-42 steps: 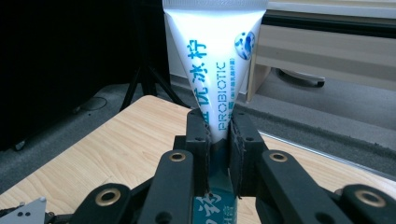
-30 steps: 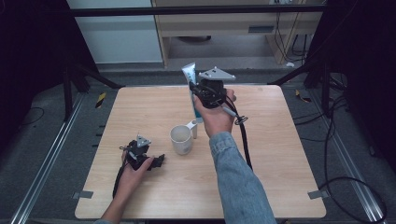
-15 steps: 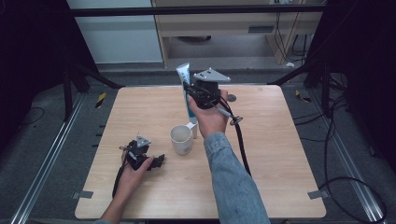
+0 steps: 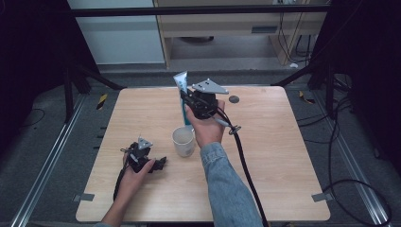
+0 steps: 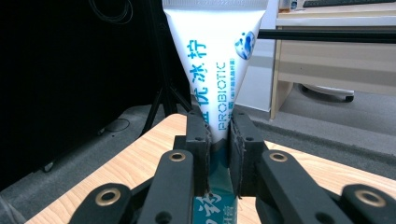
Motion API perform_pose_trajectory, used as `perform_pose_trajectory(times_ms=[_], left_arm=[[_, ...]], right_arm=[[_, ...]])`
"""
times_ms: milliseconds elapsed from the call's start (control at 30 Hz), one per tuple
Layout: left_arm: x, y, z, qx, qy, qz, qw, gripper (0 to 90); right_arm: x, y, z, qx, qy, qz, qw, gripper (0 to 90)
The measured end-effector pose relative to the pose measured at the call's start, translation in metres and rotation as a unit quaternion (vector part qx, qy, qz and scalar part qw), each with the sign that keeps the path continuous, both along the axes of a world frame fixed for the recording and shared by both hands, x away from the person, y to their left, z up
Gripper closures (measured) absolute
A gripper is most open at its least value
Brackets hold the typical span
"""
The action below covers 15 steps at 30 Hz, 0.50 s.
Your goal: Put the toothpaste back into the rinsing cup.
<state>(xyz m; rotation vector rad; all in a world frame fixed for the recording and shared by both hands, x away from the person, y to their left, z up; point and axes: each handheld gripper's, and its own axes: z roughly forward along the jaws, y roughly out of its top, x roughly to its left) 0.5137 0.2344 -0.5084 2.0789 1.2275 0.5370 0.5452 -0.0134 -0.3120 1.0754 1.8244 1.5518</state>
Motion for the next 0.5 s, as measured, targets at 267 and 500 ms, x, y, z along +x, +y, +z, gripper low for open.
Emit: perform_pose_trajectory(times_ms=[267, 500], left_arm=[[0.000, 0.000, 0.000, 0.000, -0.001, 0.000, 1.0000, 0.0], [0.000, 0.000, 0.000, 0.000, -0.001, 0.000, 1.0000, 0.0]], right_arm=[[0.000, 0.003, -0.009, 0.006, 0.000, 0.001, 1.0000, 79.8], [-0.001, 0.010, -0.020, 0.008, 0.001, 0.002, 1.0000, 79.8]])
